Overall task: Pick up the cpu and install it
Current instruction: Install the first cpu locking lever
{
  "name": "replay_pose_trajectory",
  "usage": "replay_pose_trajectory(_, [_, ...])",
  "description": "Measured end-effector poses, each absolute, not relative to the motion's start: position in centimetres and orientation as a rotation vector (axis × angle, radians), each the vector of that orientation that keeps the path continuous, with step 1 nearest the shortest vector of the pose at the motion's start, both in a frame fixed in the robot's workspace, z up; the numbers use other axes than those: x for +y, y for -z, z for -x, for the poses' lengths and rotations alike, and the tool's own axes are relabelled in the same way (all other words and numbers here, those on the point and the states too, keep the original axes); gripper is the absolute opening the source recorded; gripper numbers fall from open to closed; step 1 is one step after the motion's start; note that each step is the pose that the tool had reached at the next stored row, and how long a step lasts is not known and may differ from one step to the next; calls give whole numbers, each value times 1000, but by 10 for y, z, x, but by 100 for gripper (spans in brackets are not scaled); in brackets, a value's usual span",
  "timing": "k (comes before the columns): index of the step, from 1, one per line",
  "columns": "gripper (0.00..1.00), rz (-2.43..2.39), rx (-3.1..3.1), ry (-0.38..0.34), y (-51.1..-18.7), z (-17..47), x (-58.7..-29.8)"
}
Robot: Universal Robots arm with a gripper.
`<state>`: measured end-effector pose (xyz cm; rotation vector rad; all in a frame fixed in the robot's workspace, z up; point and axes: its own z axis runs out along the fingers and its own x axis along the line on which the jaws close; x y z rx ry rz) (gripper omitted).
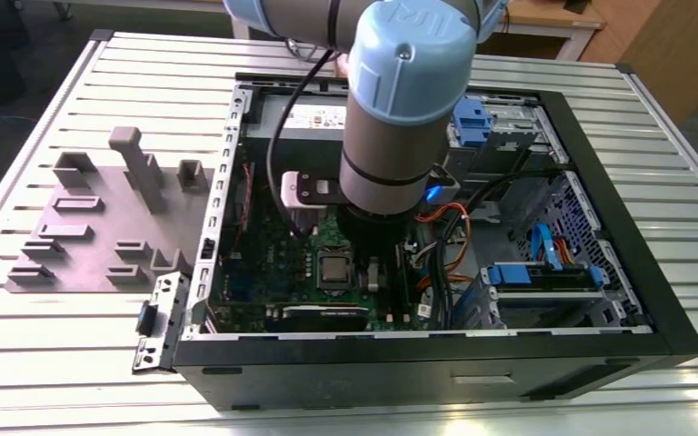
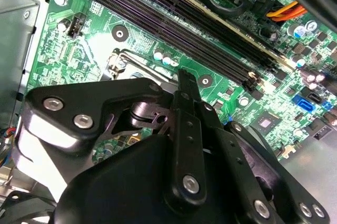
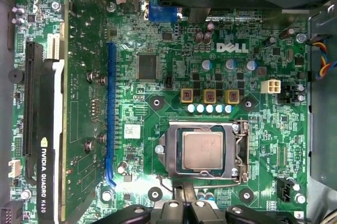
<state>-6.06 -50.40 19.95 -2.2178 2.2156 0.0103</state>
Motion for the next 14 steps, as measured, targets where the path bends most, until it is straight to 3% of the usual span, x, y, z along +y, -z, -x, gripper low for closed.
replay_pose_trajectory(14, [11,2209,2200,16,-194,61,-504])
